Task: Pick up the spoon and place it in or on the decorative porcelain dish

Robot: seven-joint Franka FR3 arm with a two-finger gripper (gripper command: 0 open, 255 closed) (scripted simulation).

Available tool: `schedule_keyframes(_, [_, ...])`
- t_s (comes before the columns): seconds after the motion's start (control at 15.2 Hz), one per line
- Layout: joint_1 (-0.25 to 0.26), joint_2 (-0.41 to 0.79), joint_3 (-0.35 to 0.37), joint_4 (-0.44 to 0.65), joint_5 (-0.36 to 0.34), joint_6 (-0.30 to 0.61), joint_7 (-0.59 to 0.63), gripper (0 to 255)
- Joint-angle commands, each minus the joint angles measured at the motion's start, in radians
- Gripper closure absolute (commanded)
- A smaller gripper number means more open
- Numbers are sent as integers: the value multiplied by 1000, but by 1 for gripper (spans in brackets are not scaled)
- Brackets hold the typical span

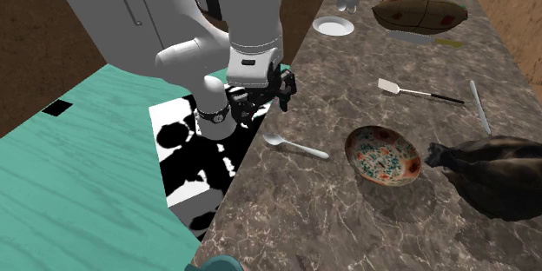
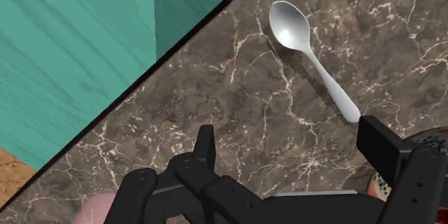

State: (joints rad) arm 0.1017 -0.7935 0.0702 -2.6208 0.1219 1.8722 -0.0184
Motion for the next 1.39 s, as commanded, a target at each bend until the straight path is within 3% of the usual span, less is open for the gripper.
schedule_keyframes(0.0, [38,4,1,-64,24,97,-54,0])
schedule_keyframes(0.59, [250,137,-10,-272,166,549,-323,0])
schedule_keyframes(1.12, [289,267,-8,-299,211,710,-350,0])
schedule_keyframes(1.32, [289,267,-8,-299,211,710,-350,0])
